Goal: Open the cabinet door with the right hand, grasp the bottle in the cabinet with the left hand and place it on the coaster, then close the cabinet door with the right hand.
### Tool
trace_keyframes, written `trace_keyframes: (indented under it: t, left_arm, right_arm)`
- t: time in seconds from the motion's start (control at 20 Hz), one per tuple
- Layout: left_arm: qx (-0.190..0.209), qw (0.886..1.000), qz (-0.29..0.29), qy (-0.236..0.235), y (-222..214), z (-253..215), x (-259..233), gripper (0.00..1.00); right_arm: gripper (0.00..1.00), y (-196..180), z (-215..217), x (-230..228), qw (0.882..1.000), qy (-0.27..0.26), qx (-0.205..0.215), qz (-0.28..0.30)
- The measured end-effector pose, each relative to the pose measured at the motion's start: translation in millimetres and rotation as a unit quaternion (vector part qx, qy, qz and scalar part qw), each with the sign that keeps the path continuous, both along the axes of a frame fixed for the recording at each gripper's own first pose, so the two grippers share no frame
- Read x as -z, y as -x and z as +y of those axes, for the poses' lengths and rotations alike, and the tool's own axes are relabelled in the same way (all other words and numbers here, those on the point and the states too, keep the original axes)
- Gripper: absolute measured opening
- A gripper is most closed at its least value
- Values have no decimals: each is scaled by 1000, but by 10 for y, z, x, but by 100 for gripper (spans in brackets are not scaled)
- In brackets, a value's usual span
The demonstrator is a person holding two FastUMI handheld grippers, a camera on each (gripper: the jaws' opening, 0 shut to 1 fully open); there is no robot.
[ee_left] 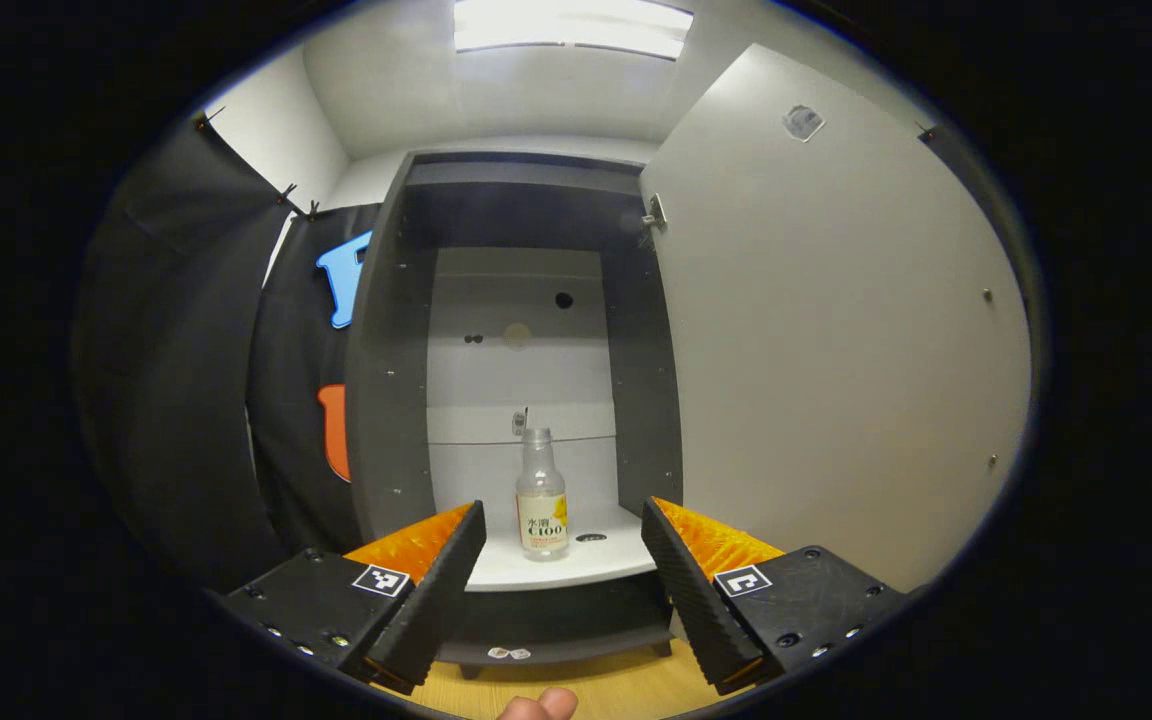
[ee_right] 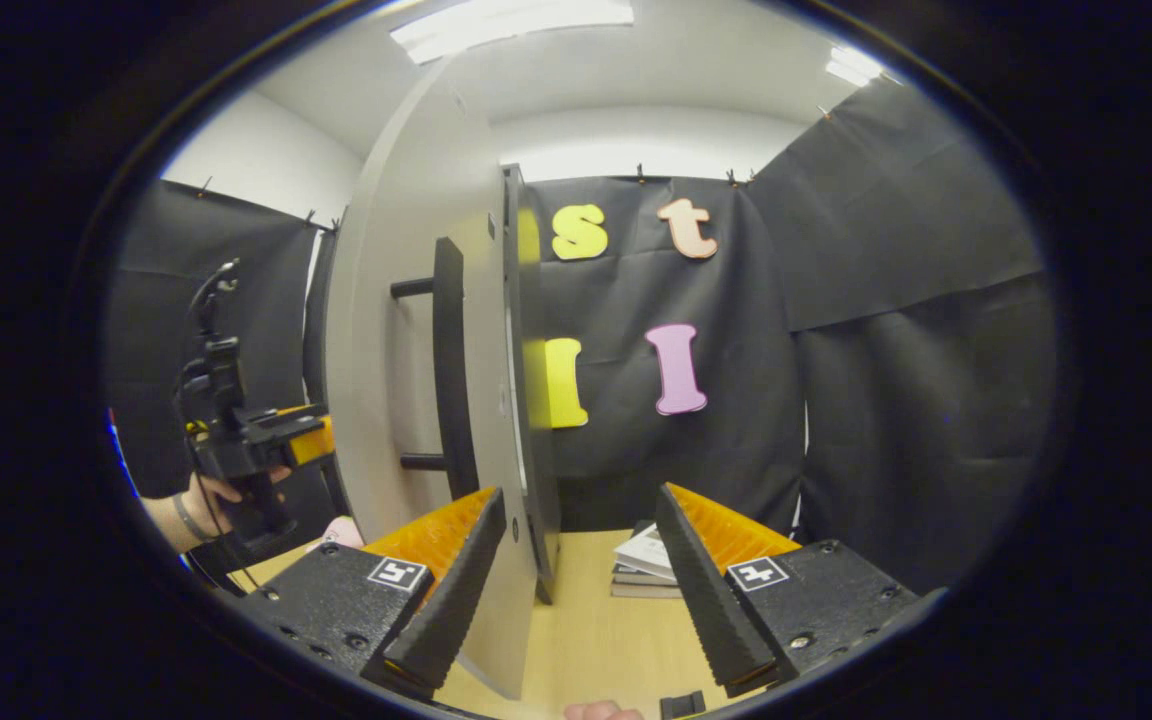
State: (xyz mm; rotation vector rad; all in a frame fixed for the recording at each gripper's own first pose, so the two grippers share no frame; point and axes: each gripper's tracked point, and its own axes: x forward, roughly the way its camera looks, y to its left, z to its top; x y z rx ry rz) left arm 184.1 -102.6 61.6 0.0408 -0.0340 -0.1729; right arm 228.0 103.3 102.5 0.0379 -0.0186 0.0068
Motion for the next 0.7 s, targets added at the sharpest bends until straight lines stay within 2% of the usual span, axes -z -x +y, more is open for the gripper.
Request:
trace_keyframes:
  t: [0.2, 0.45, 0.7]
  left_arm:
    - [0, 1000, 4, -20, -662, -58, -33, 94]
    - [-17, 999, 21, -22, -1420, -22, 140, 96]
    - [-38, 998, 39, -20, -1980, 36, 320, 96]
  right_arm:
    - [94, 21, -39, 23, 1000, -1, 12, 6]
    - [94, 45, -92, 65, 999, -7, 32, 14]
    - [94, 74, -174, 110, 998, -12, 59, 23]
